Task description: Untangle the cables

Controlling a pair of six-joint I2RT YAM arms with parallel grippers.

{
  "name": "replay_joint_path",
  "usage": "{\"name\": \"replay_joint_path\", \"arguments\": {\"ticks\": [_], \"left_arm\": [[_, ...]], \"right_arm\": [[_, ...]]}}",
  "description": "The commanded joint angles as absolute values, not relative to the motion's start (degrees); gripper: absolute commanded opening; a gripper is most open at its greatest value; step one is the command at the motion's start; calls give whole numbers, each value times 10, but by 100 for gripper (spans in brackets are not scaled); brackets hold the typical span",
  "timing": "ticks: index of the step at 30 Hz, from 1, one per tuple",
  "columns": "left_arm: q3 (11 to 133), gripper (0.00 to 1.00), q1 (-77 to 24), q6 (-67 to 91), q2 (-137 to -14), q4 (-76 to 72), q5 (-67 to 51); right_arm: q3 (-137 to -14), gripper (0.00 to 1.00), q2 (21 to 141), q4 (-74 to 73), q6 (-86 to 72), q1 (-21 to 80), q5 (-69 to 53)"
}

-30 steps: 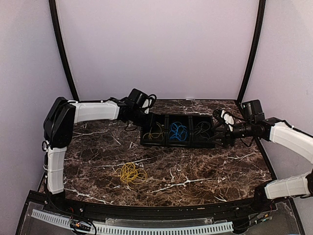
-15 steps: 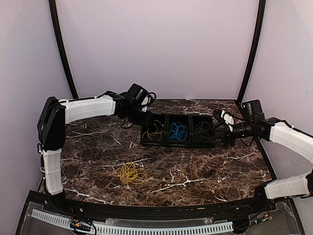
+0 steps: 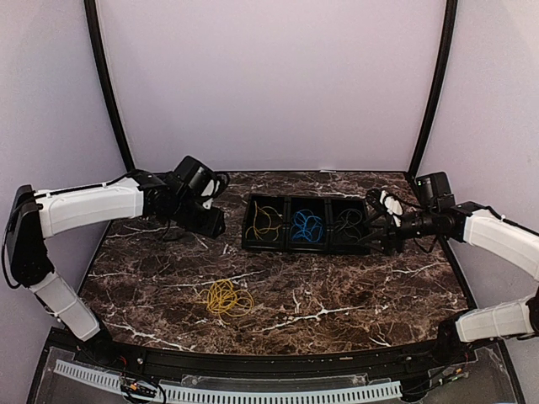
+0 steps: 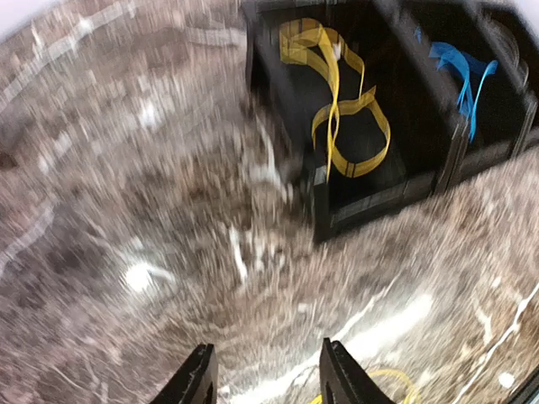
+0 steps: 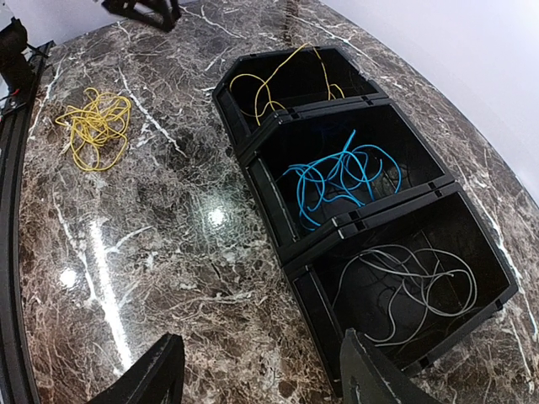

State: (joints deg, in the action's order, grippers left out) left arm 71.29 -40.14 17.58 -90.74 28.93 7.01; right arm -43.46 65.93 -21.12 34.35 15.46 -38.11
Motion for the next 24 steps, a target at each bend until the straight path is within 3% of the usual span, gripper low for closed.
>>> {"name": "replay_joint_path", "arguments": {"ticks": [1,10,24], "left_arm": [[619,43,-413,194,-873,293,-16],[534,38,-480,233,-842,307,-30],[426,41,-487,317,-712,340,19]], "right_arm": [[-439,65,653,-212,351,151,-401],[-441,65,666,-216,353,152,-408],[-443,65,679,-217,353,153,-411]]}}
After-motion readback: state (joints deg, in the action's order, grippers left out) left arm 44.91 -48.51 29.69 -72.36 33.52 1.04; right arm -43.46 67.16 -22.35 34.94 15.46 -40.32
